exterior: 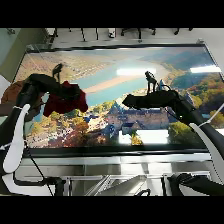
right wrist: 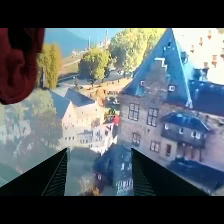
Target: Fold the shirts.
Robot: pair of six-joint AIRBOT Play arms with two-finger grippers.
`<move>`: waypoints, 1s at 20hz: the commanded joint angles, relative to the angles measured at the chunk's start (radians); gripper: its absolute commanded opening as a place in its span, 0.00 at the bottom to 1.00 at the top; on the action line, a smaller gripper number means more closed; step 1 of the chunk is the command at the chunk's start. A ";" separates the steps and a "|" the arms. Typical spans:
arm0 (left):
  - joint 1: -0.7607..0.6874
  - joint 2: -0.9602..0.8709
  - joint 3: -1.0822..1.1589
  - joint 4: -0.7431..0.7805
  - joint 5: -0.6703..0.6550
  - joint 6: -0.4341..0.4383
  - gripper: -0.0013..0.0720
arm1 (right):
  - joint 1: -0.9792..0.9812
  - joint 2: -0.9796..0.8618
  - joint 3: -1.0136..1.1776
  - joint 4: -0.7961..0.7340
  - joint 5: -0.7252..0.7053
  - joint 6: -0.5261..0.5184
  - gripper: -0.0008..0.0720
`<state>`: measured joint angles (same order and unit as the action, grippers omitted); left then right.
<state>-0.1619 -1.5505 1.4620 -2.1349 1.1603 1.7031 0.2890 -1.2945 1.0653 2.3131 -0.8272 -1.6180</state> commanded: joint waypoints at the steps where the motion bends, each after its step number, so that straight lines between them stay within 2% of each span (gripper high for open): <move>1: -0.263 0.075 0.001 -0.064 0.026 -0.043 0.03 | -0.094 0.087 0.002 -0.015 -0.193 -0.006 0.61; 5: -0.519 0.021 0.001 -0.058 -0.072 -0.095 0.03 | -0.236 0.208 0.001 -0.093 -0.338 -0.005 0.61; 8: -0.611 -0.072 0.002 -0.066 -0.160 -0.156 0.04 | -0.304 0.243 -0.005 -0.103 -0.431 -0.006 0.61; 9: -0.616 -0.094 0.002 -0.072 -0.168 -0.161 0.25 | -0.318 0.246 -0.005 -0.106 -0.446 -0.006 0.62; 10: -0.609 -0.105 0.002 -0.085 -0.162 -0.164 0.82 | -0.333 0.247 -0.005 -0.110 -0.458 -0.006 0.61; 11: -0.587 -0.105 0.003 -0.094 -0.146 -0.186 0.97 | -0.352 0.249 -0.005 -0.111 -0.468 -0.006 0.61; 15: -0.422 -0.019 0.032 -0.080 0.041 -0.193 0.97 | -0.457 0.277 -0.010 -0.129 -0.550 -0.023 0.61; 18: -0.256 0.111 -0.090 0.058 0.121 -0.195 0.97 | -0.467 0.349 -0.138 -0.162 -0.560 -0.024 0.62; 19: -0.201 0.151 -0.162 0.093 0.134 -0.195 0.97 | -0.457 0.381 -0.216 -0.155 -0.556 -0.024 0.67; 20: -0.148 0.191 -0.249 0.100 0.134 -0.194 0.97 | -0.441 0.414 -0.306 -0.151 -0.537 -0.024 0.82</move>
<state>-0.4465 -1.4586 1.3579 -2.1223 1.2255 1.5139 -0.1566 -0.9524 0.9195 2.1693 -1.3609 -1.6382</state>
